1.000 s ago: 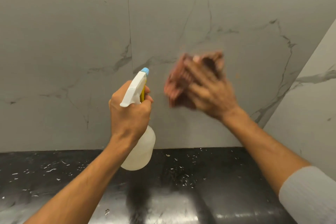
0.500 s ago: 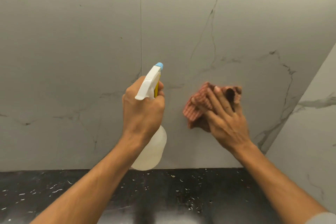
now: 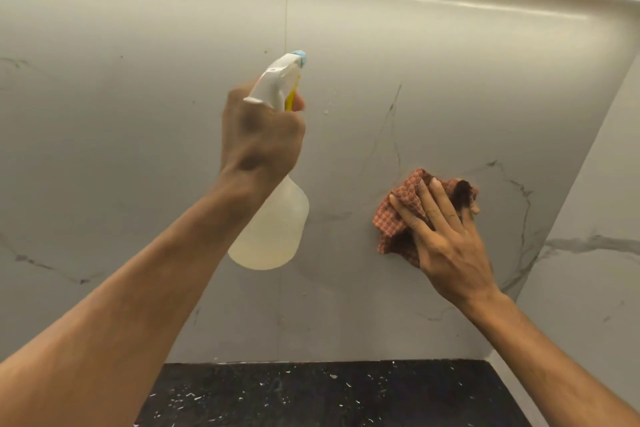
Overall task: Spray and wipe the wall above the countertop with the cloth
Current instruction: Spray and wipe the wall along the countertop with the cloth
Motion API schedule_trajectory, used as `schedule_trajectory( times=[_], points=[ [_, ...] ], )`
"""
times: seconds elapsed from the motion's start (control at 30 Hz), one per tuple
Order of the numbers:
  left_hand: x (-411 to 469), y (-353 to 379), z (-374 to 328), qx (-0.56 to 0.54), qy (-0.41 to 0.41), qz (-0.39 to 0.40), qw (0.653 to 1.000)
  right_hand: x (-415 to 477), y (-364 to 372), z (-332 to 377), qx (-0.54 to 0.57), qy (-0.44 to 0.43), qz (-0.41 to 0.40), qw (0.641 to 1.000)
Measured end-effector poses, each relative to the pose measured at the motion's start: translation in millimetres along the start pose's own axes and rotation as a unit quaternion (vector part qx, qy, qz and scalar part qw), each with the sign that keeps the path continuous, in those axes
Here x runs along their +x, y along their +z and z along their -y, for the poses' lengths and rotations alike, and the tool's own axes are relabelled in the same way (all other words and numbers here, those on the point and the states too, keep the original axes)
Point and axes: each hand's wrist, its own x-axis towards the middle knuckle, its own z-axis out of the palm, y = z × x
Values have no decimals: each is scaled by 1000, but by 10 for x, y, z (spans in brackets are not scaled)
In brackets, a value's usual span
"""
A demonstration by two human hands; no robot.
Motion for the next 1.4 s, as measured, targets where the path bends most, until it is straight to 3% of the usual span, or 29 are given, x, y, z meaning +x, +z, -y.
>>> schedule_trajectory(
  times=[0.1, 0.27, 0.4, 0.5, 0.63, 1.07, 1.4],
  points=[
    [40, -43, -85, 5, 15, -14, 1000, 15, -37, 1, 9, 1, 19, 1000],
    [72, 25, -190, 20, 21, 94, 995, -3, -93, -4, 3, -7, 33, 999],
    [-75, 238, -198, 17, 12, 123, 992, -23, -162, -75, 1, -21, 47, 999],
    [-153, 302, -138, 55, 6, 95, 994, -9, -187, -84, 5, -25, 60, 998],
    [-108, 270, -49, -26, -71, 82, 994, 10, -186, -94, 13, -22, 68, 997],
    [-267, -253, 194, -17, -58, -68, 996, -12, -29, -55, 43, -18, 46, 998],
    [-739, -423, 696, 50, -103, -33, 993, -97, 46, -70, 44, -33, 5, 999]
  ],
)
